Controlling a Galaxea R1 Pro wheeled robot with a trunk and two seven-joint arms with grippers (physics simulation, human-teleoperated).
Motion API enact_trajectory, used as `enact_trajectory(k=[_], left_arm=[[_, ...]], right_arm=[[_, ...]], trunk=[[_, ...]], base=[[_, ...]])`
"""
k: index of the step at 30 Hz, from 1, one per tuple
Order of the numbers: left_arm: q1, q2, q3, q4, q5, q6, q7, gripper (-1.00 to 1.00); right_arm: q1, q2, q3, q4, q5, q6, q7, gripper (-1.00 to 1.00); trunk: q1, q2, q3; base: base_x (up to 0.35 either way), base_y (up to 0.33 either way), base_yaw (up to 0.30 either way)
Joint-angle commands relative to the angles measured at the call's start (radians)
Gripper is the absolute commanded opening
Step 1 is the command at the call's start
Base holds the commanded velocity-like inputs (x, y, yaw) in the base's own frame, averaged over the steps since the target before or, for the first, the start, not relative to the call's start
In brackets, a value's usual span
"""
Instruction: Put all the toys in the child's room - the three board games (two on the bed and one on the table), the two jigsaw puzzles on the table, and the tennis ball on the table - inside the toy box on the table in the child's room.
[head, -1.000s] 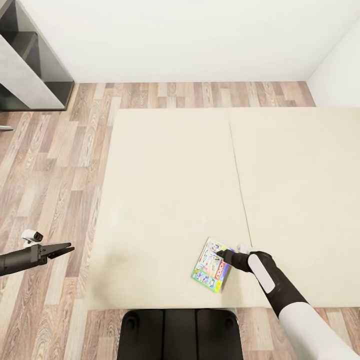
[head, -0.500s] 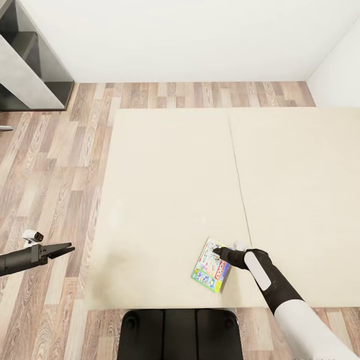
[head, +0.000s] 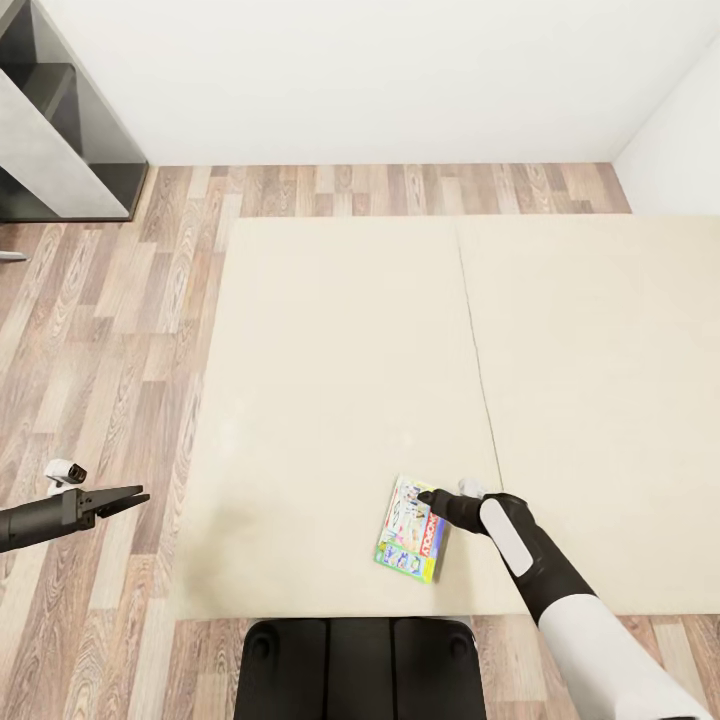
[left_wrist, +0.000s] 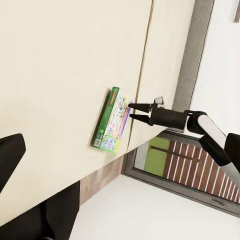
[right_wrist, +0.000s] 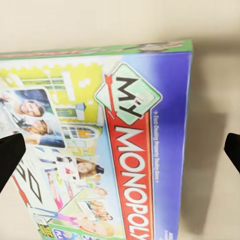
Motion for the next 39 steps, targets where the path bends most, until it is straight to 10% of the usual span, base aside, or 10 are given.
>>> enact_trajectory(k=[1, 23, 39], left_arm=[[0.000, 0.000, 0.000, 0.000, 0.000, 0.011, -0.004, 1.00], [0.000, 0.000, 0.000, 0.000, 0.000, 0.011, -0.004, 1.00], [0.000, 0.001, 0.001, 0.000, 0.000, 0.011, -0.004, 1.00]], right_arm=[[0.000, -0.001, 0.004, -0.002, -0.010, 0.002, -0.010, 1.00], [-0.001, 0.003, 0.008, -0.003, -0.010, 0.002, -0.009, 1.00], [-0.025, 0.013, 0.096, -0.003, -0.009, 0.001, -0.011, 1.00]], trunk=[[0.001, -0.002, -0.001], [0.001, -0.002, -0.001], [0.001, -0.002, -0.001]], base=[[0.000, 0.000, 0.000], [0.000, 0.000, 0.000], [0.000, 0.000, 0.000]])
